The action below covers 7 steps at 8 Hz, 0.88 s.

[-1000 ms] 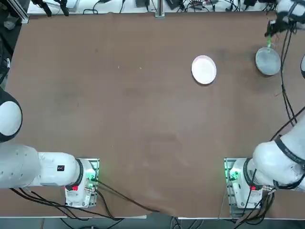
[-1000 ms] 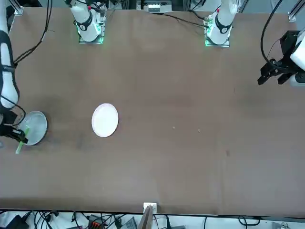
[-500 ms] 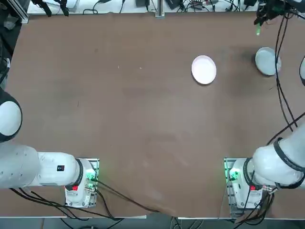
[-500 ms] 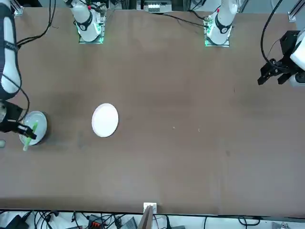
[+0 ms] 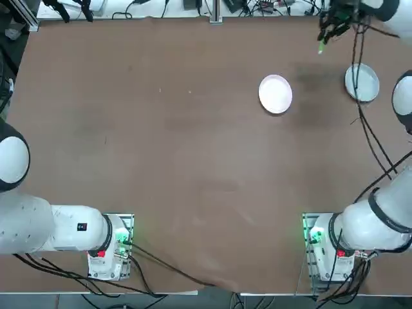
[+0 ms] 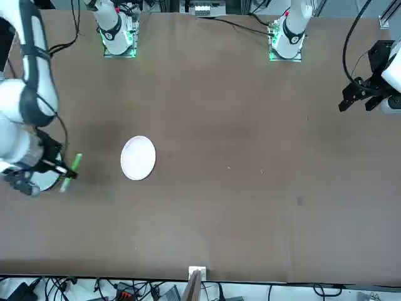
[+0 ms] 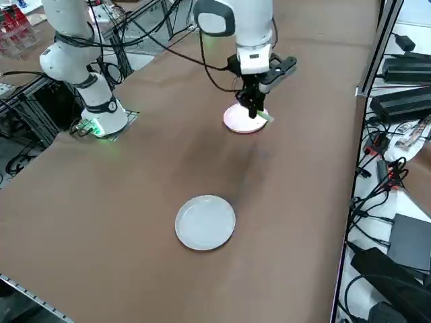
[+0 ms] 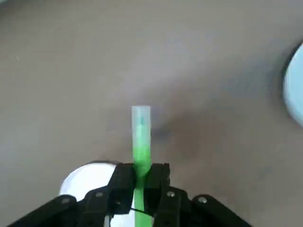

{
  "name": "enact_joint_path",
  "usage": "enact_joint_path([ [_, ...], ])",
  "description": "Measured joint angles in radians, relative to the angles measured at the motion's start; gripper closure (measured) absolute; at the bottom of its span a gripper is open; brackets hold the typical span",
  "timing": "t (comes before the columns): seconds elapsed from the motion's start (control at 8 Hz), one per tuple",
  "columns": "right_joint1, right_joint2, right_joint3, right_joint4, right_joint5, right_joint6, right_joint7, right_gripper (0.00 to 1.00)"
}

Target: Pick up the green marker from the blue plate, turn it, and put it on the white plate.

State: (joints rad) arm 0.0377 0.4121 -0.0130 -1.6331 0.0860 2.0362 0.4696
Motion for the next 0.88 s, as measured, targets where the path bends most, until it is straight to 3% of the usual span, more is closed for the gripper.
enact_joint_path([
  [0.62,0.185,0.108,-0.001,-0.023,0.0,0.01,0.652,0.85],
  [0.88,0.238,0.143,-0.001,-0.056,0.0,0.074,0.862,0.85],
])
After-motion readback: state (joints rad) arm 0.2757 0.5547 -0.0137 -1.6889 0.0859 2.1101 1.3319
